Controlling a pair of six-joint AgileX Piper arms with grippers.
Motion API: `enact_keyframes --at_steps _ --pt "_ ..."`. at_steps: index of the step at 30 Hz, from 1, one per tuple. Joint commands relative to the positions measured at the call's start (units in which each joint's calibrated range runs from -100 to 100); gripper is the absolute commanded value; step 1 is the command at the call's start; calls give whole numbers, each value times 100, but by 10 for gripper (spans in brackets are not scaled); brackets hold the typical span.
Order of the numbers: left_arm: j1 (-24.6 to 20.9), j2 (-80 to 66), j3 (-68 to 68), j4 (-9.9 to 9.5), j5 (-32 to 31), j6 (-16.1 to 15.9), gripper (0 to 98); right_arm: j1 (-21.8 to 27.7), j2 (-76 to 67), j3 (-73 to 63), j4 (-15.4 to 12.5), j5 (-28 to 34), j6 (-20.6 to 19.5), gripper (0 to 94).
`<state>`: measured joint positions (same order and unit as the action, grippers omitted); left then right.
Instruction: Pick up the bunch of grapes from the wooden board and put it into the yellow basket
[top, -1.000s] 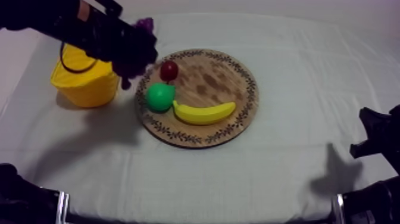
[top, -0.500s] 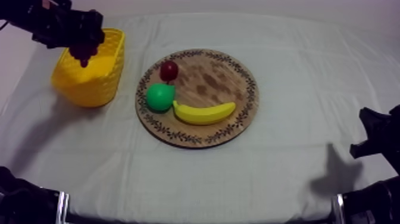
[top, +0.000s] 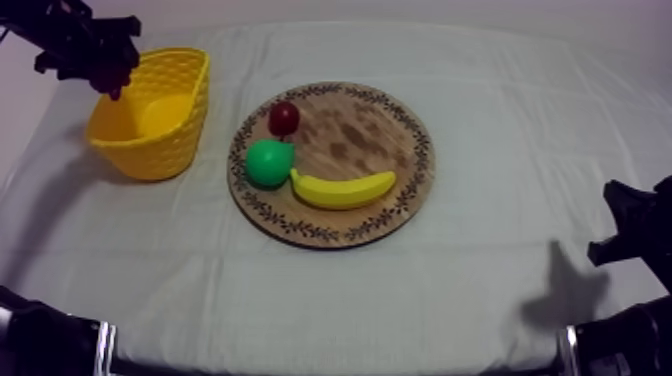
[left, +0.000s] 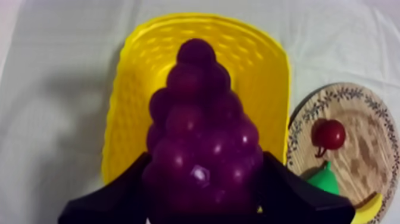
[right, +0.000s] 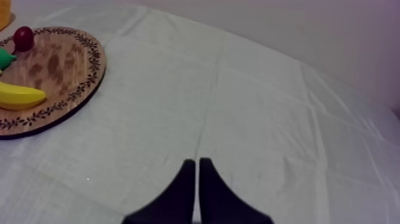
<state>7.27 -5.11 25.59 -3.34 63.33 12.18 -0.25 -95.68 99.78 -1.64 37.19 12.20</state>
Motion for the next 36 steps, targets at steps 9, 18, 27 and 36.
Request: enact_keyframes --at_steps 9,18,27,36 --pt "-56 1080 -54 -54 -380 33 293 2 0 -1 0 -2 -1 5" --pt "6 1714 34 20 -769 16 291 2 0 -1 0 -2 -1 5" --pt "108 1968 38 95 -1022 -28 308 2 0 -1 0 -2 -1 5" --pt "173 1650 264 81 -1365 -141 668 2 0 -1 0 -2 -1 5"
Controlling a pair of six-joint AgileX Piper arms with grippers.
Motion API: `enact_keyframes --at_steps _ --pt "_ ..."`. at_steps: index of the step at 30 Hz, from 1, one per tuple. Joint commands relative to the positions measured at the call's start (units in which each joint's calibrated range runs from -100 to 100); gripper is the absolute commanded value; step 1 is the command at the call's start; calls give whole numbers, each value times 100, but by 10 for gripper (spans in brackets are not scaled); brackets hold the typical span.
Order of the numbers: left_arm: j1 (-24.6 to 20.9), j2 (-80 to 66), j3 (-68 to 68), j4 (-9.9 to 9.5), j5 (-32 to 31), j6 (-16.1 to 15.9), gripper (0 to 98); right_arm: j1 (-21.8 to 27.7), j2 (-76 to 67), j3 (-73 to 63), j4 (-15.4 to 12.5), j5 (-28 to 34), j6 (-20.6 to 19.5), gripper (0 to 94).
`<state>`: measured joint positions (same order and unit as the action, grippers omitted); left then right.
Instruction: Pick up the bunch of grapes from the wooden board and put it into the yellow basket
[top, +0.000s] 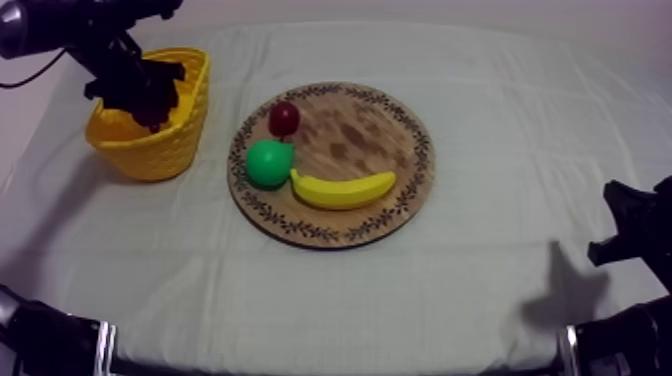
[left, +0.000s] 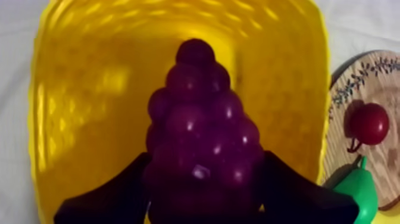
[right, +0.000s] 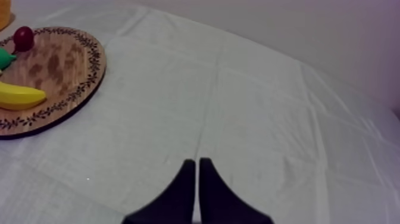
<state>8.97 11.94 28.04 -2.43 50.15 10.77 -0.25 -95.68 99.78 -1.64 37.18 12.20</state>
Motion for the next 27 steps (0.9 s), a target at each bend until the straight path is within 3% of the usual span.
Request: enact_keyframes --at_steps 1,12,27 --pt "9 -105 46 -22 -85 6 689 2 0 -1 0 0 -1 5" --pt "64 -560 346 -94 -444 38 871 2 0 -1 0 0 -1 5" --pt "134 -2103 1345 -80 -573 95 831 -5 0 -1 0 0 -1 5"
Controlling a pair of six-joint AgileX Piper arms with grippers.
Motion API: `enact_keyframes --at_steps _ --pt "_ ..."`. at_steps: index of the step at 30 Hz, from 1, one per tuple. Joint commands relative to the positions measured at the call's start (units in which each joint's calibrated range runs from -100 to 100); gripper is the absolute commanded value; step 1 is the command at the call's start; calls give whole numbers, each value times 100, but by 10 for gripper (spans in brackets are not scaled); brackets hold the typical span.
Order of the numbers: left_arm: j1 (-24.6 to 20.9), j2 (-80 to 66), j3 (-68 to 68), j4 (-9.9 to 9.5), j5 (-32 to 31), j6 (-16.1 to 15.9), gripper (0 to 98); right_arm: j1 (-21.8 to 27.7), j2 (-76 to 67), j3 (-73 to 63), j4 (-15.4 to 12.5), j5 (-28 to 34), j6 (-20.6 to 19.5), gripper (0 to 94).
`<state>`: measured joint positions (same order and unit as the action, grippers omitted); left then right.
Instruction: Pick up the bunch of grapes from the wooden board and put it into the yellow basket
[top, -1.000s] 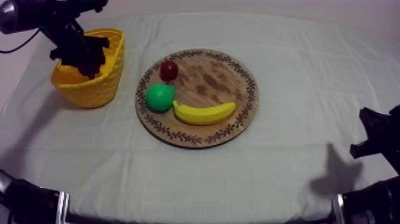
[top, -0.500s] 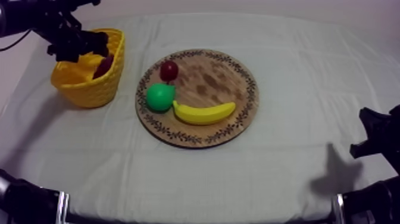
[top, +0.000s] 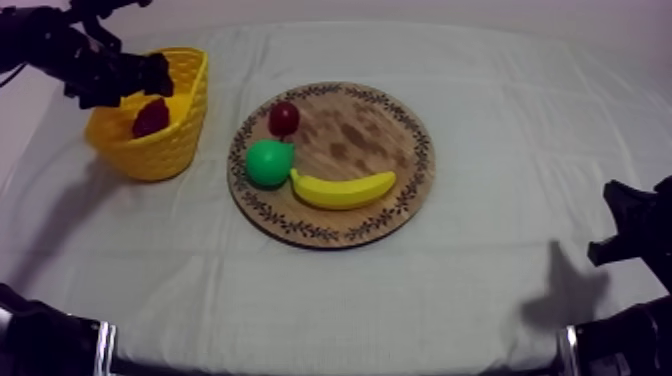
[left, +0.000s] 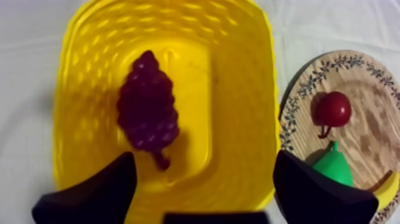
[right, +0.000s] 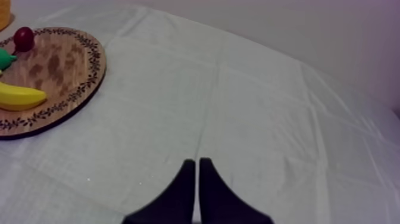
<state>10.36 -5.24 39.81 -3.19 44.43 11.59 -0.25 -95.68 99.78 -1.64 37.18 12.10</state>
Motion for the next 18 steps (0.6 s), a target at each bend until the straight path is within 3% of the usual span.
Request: enact_keyframes --at_steps 1,10,18 --pt "-16 -587 296 -9 -2 24 824 -5 0 -1 0 0 9 5" --pt "-226 -2555 1567 -17 2 65 670 -5 0 -1 0 0 9 5" --pt "-464 -4527 2861 -37 -7 -61 329 -5 0 -1 0 0 9 5"
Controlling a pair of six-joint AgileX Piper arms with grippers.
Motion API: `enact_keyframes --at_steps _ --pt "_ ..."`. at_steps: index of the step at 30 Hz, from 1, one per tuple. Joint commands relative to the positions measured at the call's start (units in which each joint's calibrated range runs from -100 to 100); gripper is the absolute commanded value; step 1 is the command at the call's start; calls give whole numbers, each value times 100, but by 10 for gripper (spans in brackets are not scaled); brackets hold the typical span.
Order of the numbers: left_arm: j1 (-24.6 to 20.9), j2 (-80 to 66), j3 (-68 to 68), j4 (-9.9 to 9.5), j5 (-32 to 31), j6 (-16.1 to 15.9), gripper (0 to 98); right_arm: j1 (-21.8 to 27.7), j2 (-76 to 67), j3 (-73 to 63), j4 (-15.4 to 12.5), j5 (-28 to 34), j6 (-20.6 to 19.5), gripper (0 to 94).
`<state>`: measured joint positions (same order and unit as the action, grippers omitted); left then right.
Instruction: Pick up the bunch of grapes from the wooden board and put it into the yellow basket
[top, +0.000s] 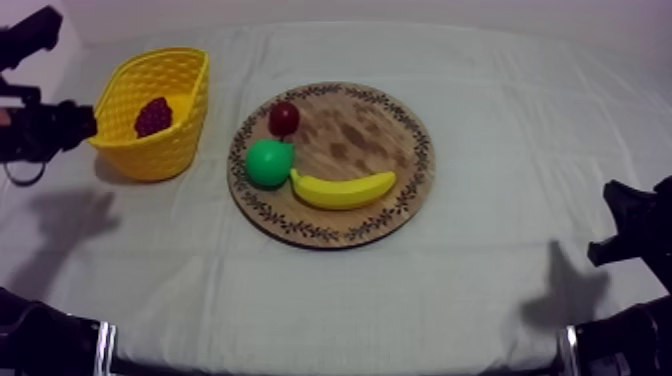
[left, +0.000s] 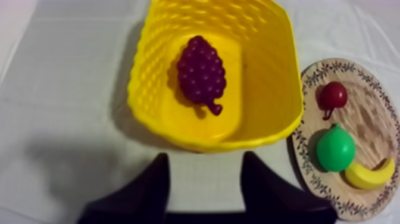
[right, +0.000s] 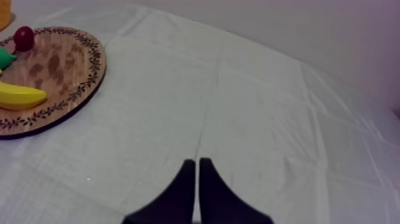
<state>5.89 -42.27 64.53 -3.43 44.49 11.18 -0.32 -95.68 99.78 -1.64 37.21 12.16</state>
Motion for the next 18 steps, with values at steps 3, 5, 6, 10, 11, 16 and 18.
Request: enact_keyframes --at_steps 3,5,6,10,11,16,18 --pt "-67 -1553 815 -44 -63 -74 214 1 0 -1 0 -3 3 5" --pt "-71 -1988 1006 -50 -119 -128 153 1 0 -1 0 -3 3 5" --pt "-73 -2188 1082 -45 -140 -169 126 1 0 -1 0 -3 3 5" --pt "-100 -2896 1420 54 -341 -463 36 1 0 -1 0 -3 3 5" --pt "-105 -3067 1539 80 -428 -534 25 1 0 -1 0 -3 3 5" --pt "-174 -4035 2275 133 -937 -617 4 1 0 -1 0 -3 3 5" --pt "-189 -4426 2516 138 -1019 -600 2 1 0 -1 0 -3 3 5"
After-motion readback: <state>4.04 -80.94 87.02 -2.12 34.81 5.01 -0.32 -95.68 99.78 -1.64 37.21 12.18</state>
